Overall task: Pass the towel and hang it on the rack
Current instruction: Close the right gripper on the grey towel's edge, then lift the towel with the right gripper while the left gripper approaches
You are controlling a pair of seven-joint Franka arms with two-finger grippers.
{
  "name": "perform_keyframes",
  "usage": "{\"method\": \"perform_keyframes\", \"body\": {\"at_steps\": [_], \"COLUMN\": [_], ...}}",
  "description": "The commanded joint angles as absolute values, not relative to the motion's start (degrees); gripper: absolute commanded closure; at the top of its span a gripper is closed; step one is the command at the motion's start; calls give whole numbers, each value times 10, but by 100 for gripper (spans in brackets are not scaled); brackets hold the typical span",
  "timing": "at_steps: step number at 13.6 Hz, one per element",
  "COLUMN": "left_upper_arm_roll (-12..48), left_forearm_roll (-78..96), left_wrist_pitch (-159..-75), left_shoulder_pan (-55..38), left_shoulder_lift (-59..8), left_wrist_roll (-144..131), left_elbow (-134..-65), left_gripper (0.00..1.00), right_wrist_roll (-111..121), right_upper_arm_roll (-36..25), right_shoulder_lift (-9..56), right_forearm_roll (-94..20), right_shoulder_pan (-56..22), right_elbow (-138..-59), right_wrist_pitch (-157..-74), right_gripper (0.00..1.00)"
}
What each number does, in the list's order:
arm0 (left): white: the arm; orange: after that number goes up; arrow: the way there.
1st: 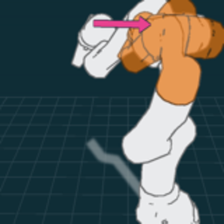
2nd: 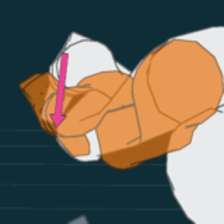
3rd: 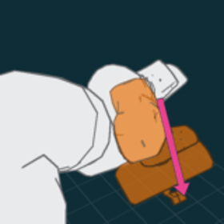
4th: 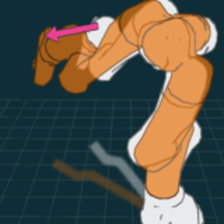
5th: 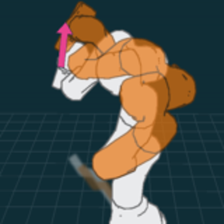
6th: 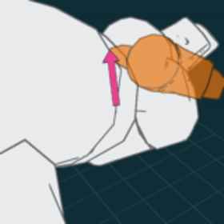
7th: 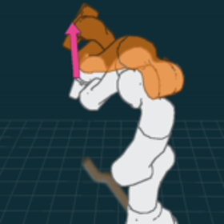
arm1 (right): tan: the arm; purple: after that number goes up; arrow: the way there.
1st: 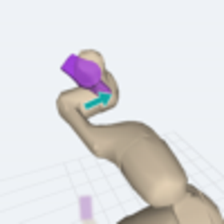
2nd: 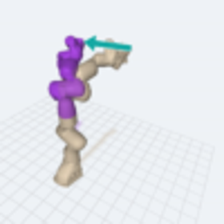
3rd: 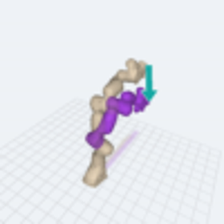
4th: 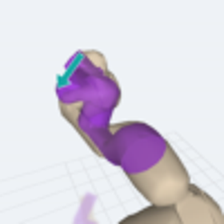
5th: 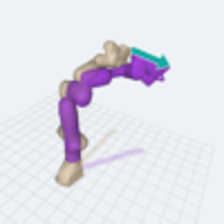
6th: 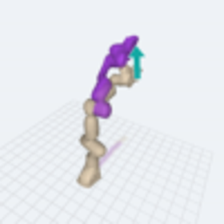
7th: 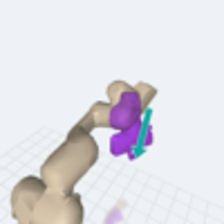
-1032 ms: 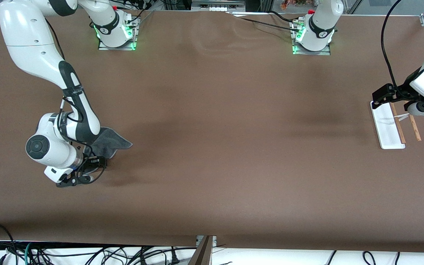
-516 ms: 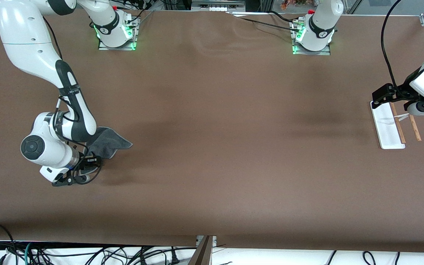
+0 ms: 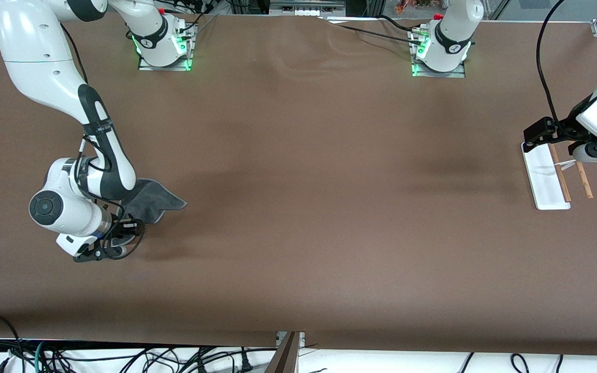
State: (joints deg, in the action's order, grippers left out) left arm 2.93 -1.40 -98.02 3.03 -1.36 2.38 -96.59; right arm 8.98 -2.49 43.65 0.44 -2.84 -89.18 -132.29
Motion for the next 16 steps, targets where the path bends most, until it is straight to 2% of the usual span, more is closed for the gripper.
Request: {"method": "perform_keyframes", "body": {"at_steps": [1,4,9,13,16], "left_upper_arm_roll": [33,33,36,56,63], "left_forearm_roll": [1,1,1,5,5], "left_wrist_pitch": [-969,-969,-969,-960,-945], "left_shoulder_pan": [35,34,32,26,25], "left_shoulder_lift": [-20,-20,-19,-20,-39], "left_wrist_roll": [22,21,18,22,22], "left_elbow": [-950,-950,-949,-949,-949], "left_gripper": [0,0,0,0,0], "right_wrist_roll": [97,99,112,117,113], "right_upper_arm_roll": [-22,-21,-22,-23,-17], "right_shoulder_lift": [425,418,361,289,259], "right_forearm_roll": [-4,-3,0,-4,-6], "right_shoulder_pan": [-25,-25,-24,-24,-25], "right_elbow": [-901,-889,-799,-795,-792], "right_wrist_pitch": [-1313,-1308,-1159,-1101,-1092], "right_gripper": [92,100,100,100,100]}}
